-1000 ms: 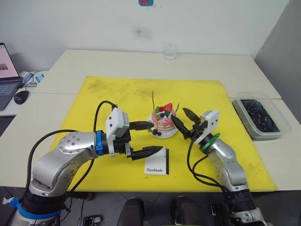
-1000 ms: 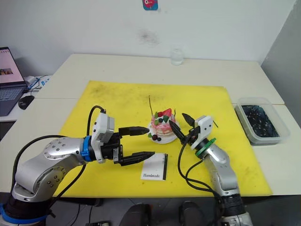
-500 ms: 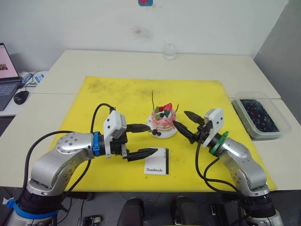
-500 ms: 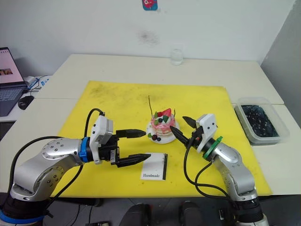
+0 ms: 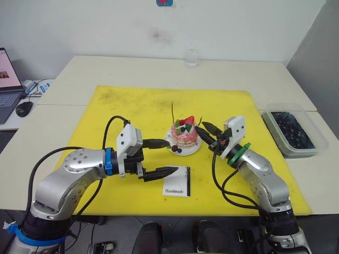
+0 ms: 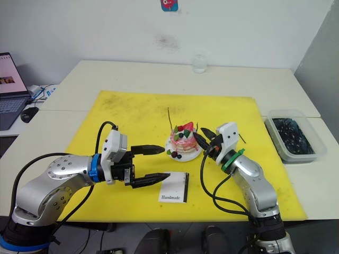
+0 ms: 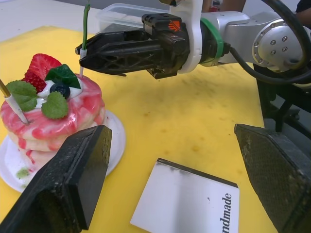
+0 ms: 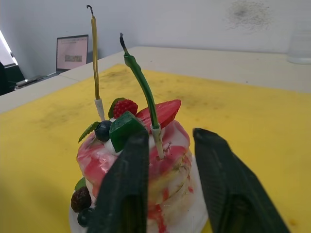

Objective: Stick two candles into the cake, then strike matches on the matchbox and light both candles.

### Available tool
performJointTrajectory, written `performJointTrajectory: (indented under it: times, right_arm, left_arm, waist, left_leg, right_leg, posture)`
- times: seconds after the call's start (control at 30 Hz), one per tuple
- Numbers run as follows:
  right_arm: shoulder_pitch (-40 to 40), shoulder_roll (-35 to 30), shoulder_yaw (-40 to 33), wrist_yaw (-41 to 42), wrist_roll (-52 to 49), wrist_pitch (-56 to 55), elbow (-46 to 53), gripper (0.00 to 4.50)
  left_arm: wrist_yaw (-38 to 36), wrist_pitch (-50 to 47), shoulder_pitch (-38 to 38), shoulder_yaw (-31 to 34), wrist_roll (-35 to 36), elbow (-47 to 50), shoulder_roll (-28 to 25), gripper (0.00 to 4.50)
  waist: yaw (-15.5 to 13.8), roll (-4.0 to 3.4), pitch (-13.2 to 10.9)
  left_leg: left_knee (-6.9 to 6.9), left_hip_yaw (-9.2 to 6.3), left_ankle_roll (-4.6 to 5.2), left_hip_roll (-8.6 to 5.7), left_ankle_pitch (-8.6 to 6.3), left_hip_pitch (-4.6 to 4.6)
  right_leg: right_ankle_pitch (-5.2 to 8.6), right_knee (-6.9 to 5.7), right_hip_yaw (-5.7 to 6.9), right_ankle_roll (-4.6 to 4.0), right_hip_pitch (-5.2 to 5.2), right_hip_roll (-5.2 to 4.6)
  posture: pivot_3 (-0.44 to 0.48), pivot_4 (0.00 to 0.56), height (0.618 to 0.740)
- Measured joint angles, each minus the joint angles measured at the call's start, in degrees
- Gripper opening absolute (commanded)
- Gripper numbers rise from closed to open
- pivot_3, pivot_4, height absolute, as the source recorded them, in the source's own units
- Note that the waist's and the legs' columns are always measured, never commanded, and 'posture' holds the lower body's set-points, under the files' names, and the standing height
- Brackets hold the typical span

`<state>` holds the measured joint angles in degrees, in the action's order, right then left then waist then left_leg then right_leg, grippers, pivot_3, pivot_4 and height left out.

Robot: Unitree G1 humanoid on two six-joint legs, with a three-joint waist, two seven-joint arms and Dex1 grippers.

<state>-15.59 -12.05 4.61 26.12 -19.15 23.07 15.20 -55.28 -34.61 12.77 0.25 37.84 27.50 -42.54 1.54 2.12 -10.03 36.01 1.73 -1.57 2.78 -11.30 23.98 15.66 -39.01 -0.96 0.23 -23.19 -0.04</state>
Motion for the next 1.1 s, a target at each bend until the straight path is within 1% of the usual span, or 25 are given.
performJointTrajectory:
  times: [0.03, 0.07, 0.3, 0.4, 0.53, 0.83, 1.1]
  right_arm:
    - [-0.23, 0.03, 0.02, 0.01, 0.01, -0.03, -0.06, 0.26]
    - [-0.5, 0.06, 0.02, 0.02, 0.01, -0.06, -0.14, 0.04]
    - [-1.27, 0.06, 0.27, 1.1, -0.01, -0.07, -0.32, 0.04]
    - [-1.55, -0.87, 0.67, 1.56, 0.05, 0.16, -0.31, 0.04]
    - [-3.63, -3.3, 1.24, 1.57, 0.74, 3.03, -0.19, 0.04]
    - [-5.92, -3.57, 2.3, 0.48, 1.96, 8.99, 1.08, 0.04]
    - [-6.24, -3.58, 2.48, -0.05, 2.28, 11.13, 1.38, 0.04]
  left_arm:
    - [-0.13, 0.0, 0.08, 0.0, 0.0, 0.0, 0.01, 4.5]
    - [-0.24, 0.01, 0.19, 0.0, 0.0, -0.01, 0.03, 4.5]
    - [-0.38, 0.02, 0.64, -0.18, -0.13, -0.08, 0.21, 4.5]
    - [-0.39, 0.04, 0.78, -0.55, -0.24, -0.09, 0.23, 4.5]
    - [-0.5, 0.48, 0.53, -1.06, -0.84, -0.07, 0.22, 4.5]
    - [-0.62, 1.79, -0.14, -1.61, -1.77, -0.06, 0.21, 4.5]
    - [-1.63, 2.61, -0.42, -2.16, -2.44, -0.06, 0.2, 4.5]
  waist:
    - [0.0, 0.0, 0.0]
    - [0.01, 0.0, 0.0]
    - [0.01, 0.0, 0.0]
    - [0.01, 0.0, 0.0]
    - [0.02, 0.0, 0.0]
    - [0.03, 0.0, 0.0]
    - [0.03, 0.0, 0.0]
  left_leg:
    - [0.0, -0.01, 0.0, 0.0, 0.0, 0.0]
    - [0.0, 0.0, 0.0, 0.0, 0.0, 0.0]
    - [0.0, 0.02, 0.0, -0.01, 0.0, 0.01]
    - [0.0, 0.02, 0.0, -0.01, 0.0, 0.0]
    - [0.0, 0.01, 0.0, -0.01, 0.0, 0.0]
    - [-0.01, 0.01, 0.0, -0.01, 0.0, 0.0]
    - [-0.01, 0.01, 0.0, 0.0, 0.0, 0.0]
  right_leg:
    - [0.0, 0.0, 0.0, 0.0, 0.0, 0.0]
    - [0.0, 0.0, 0.0, 0.0, 0.0, 0.0]
    - [0.0, 0.02, -0.01, 0.0, 0.0, 0.0]
    - [0.0, 0.01, -0.01, 0.0, 0.0, 0.0]
    - [0.0, 0.01, -0.01, 0.0, 0.0, 0.0]
    - [0.01, 0.01, -0.01, -0.01, 0.0, 0.0]
    - [0.01, 0.01, 0.0, -0.01, 0.0, 0.0]
  posture:
    - [0.0, 0.15, 0.74]
    - [0.0, 0.15, 0.74]
    - [0.0, 0.15, 0.74]
    - [0.0, 0.15, 0.74]
    - [0.0, 0.15, 0.74]
    - [0.0, 0.15, 0.74]
    - [0.0, 0.15, 0.74]
